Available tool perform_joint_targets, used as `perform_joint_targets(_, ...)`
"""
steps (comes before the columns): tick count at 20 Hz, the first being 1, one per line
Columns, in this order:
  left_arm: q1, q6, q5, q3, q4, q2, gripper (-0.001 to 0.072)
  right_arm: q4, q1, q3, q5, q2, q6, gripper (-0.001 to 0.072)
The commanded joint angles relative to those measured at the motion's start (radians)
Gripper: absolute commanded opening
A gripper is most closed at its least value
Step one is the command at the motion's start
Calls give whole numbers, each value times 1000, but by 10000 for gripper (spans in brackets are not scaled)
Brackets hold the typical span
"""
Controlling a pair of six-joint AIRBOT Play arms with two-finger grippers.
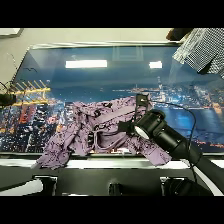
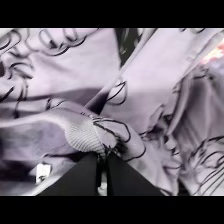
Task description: Fold the clothes and pants, and hang the long-sleeved shirts on hangers.
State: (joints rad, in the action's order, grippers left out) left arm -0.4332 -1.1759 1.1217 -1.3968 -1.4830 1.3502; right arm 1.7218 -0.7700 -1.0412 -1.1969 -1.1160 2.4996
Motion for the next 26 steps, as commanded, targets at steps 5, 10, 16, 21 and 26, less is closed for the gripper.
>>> perform_joint_targets(5, 163, -72, -64, -7, 5, -294, 21, 84, -1, 0, -7, -1, -5, 38)
perform_joint_targets(10, 290, 25, -56, 198, 189, -544, 19, 176, 0, 0, -9, -1, 20, 37)
perform_joint_targets(16, 428, 120, 107, 591, 476, -861, 24, 240, 1, 0, -54, -21, 117, 37)
perform_joint_targets(21, 505, 221, 258, 665, 492, -977, 24, 248, 1, 0, -91, -31, 147, 37)
perform_joint_targets(26, 516, 223, 366, 665, 529, -1039, 22, 164, 18, 0, -76, -31, 187, 36)
